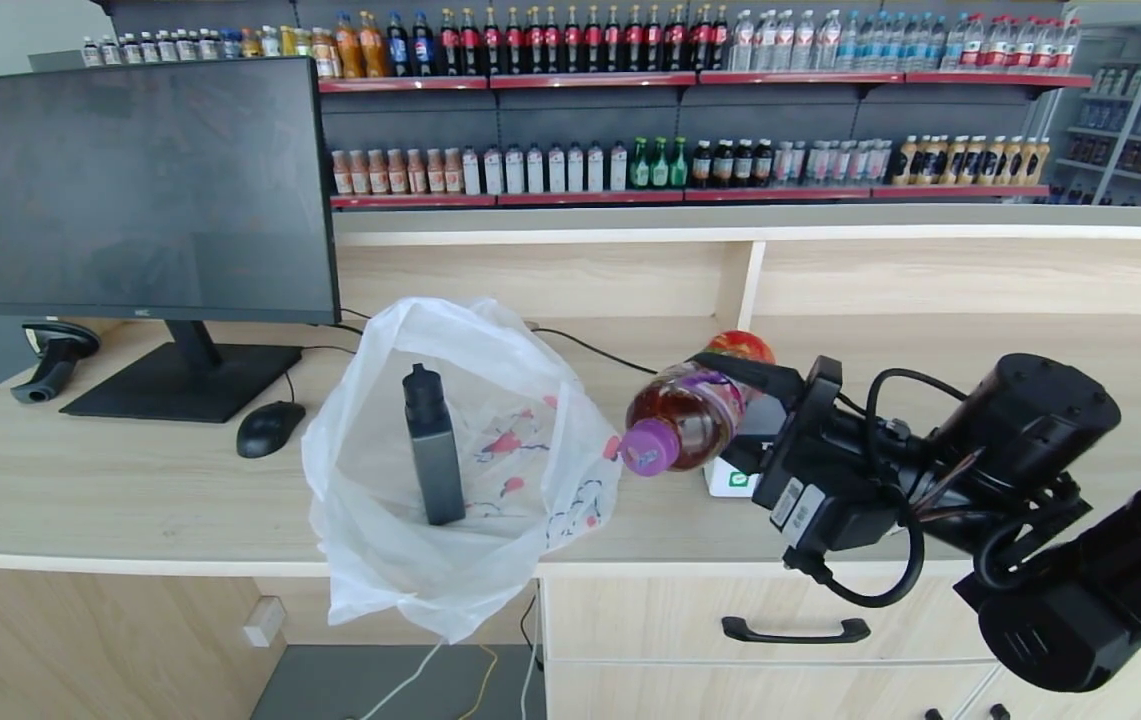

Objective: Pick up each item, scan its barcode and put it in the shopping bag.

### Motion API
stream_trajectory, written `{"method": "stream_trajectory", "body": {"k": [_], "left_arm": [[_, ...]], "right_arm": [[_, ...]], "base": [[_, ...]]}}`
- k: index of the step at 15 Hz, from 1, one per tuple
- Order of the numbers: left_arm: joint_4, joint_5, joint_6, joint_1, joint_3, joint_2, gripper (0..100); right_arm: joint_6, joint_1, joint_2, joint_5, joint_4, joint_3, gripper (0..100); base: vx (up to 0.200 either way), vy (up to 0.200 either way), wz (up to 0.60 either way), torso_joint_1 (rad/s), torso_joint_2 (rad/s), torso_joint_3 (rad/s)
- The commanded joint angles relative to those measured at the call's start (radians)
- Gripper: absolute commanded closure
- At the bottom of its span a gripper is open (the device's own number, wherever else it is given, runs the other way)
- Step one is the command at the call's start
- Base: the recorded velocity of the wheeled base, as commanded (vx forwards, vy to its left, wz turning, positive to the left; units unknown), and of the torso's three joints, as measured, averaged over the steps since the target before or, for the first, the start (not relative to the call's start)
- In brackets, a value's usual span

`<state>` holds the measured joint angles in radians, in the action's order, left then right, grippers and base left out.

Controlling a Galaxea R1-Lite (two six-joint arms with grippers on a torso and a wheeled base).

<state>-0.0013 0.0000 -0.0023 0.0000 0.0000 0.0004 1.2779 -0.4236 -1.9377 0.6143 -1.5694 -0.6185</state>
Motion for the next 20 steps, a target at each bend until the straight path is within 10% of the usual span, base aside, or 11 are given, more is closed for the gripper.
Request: {"method": "stream_trajectory", "body": {"k": [1, 12, 20], "left_arm": [[0.000, 0.000, 0.004, -0.002, 0.000, 0.000, 0], [0.003, -0.002, 0.007, 0.000, 0.000, 0.000, 0], [0.001, 0.000, 0.001, 0.000, 0.000, 0.000, 0]], "right_arm": [[-0.138, -0.142, 0.029, -0.010, -0.001, -0.116, 100], [-0.899, -0.265, 0.282, -0.516, -0.001, -0.086, 100], [-1.327, -0.099, 0.178, -0.625, -0.001, 0.128, 100]], "base": [[0.000, 0.000, 0.00, 0.000, 0.00, 0.000], [0.000, 0.000, 0.00, 0.000, 0.00, 0.000], [0.000, 0.000, 0.00, 0.000, 0.00, 0.000]]}}
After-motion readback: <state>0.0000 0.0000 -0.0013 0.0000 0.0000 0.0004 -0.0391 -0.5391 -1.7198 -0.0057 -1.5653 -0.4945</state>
